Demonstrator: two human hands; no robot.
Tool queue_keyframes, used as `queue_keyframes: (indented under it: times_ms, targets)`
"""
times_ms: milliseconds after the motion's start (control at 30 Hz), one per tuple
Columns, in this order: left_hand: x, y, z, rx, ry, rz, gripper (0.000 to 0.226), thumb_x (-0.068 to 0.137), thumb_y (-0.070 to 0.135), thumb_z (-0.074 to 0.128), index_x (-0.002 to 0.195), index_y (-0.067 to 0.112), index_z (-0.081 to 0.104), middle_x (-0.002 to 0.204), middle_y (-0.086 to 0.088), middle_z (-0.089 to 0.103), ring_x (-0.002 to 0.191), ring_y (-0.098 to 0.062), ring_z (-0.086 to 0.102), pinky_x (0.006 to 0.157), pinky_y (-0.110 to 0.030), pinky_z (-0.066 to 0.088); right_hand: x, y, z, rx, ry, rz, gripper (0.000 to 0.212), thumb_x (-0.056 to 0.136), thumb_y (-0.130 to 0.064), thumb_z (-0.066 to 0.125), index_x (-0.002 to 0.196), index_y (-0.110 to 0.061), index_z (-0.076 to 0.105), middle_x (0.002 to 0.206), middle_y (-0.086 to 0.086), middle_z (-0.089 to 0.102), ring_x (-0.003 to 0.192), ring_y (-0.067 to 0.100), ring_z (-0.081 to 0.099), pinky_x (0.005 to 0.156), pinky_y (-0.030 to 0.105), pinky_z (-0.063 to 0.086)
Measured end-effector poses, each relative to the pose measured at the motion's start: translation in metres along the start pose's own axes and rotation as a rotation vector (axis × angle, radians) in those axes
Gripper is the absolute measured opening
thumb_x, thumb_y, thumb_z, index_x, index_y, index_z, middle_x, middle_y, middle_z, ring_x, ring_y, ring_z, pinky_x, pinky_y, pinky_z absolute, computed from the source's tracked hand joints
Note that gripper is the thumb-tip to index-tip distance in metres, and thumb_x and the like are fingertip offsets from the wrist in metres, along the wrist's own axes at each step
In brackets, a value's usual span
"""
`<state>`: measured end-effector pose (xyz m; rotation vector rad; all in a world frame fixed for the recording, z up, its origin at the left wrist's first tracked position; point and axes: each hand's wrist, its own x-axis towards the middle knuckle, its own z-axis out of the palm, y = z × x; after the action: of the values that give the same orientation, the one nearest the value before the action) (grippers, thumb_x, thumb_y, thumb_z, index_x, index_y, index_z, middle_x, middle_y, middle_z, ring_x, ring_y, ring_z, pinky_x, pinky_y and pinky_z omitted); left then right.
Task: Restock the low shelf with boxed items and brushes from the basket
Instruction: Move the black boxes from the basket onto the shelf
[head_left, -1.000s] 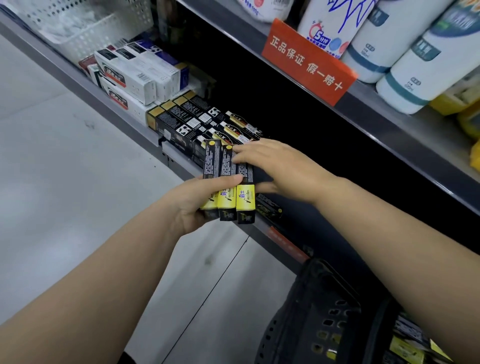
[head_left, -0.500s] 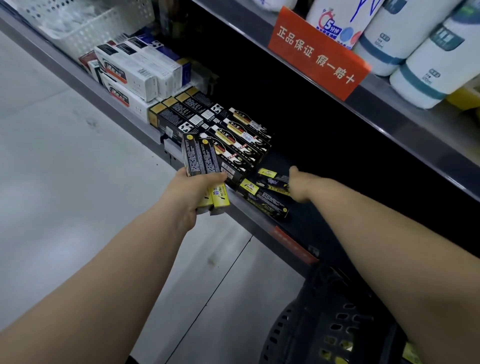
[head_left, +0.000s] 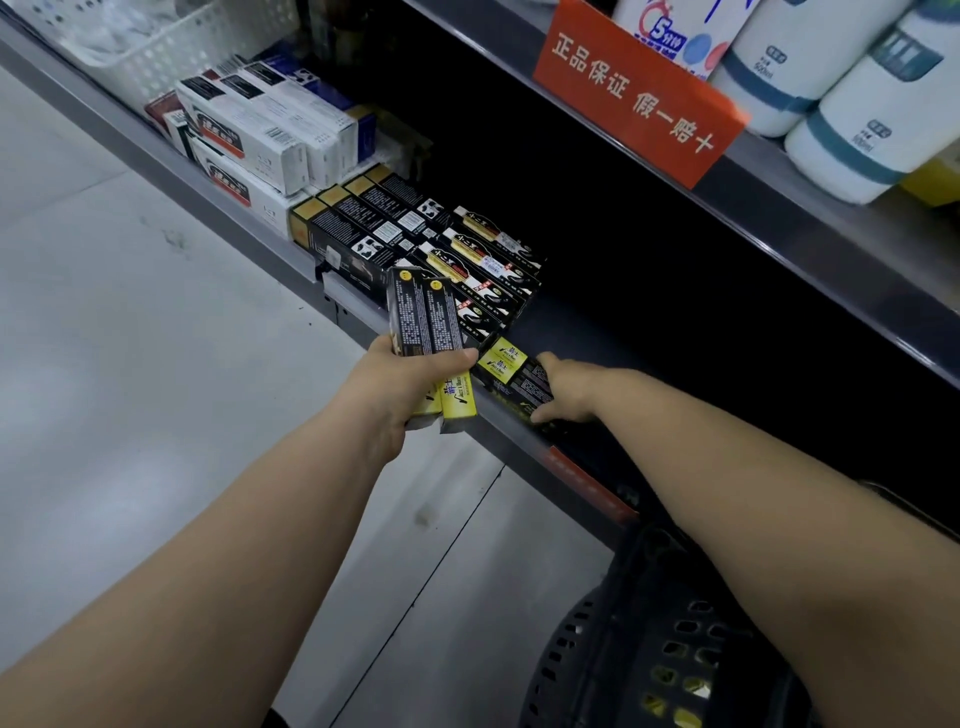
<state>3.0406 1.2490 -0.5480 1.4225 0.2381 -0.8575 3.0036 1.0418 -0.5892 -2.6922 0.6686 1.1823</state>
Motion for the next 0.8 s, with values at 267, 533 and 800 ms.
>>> queue_keyframes:
  times_ms: [267, 533, 800]
  targets:
    - [-0.003, 0.002, 0.000, 0.047, -0.152, -0.028, 0.030, 0.065, 0.024, 0.080, 0.090, 0.016, 0.065, 0.069, 0.002, 0.069, 0.062, -0.014, 0.064, 0.062, -0.029, 0.053, -0.068, -0.037, -0.061, 0.087, 0.452, -0.720, 0.091, 0.072, -0.022, 0.079, 0.145, -0.032, 0.026, 0.155, -0.001, 0.021, 0.142, 0.018, 0.021, 0.112, 0.030, 0.021]
    - [-0.007, 0.005, 0.001, -0.001, -0.305, -0.121, 0.041, 0.055, 0.039, 0.075, 0.083, 0.012, 0.061, 0.054, 0.001, 0.061, 0.036, -0.011, 0.053, 0.034, -0.009, 0.032, -0.079, -0.025, -0.052, 0.105, 0.556, -0.749, 0.056, 0.068, -0.040, 0.078, 0.117, -0.028, 0.054, 0.140, -0.006, 0.041, 0.121, 0.010, 0.033, 0.095, 0.012, 0.023]
    - [0.007, 0.007, -0.003, -0.134, -0.003, -0.101, 0.018, 0.090, 0.033, 0.051, 0.091, 0.016, 0.046, 0.069, -0.005, 0.074, 0.049, -0.015, 0.065, 0.045, -0.019, 0.047, -0.044, 0.017, -0.057, 0.212, 0.474, -0.266, 0.035, 0.077, -0.039, 0.073, 0.104, -0.026, 0.055, 0.091, -0.006, 0.058, 0.084, 0.018, 0.055, 0.069, 0.027, 0.042]
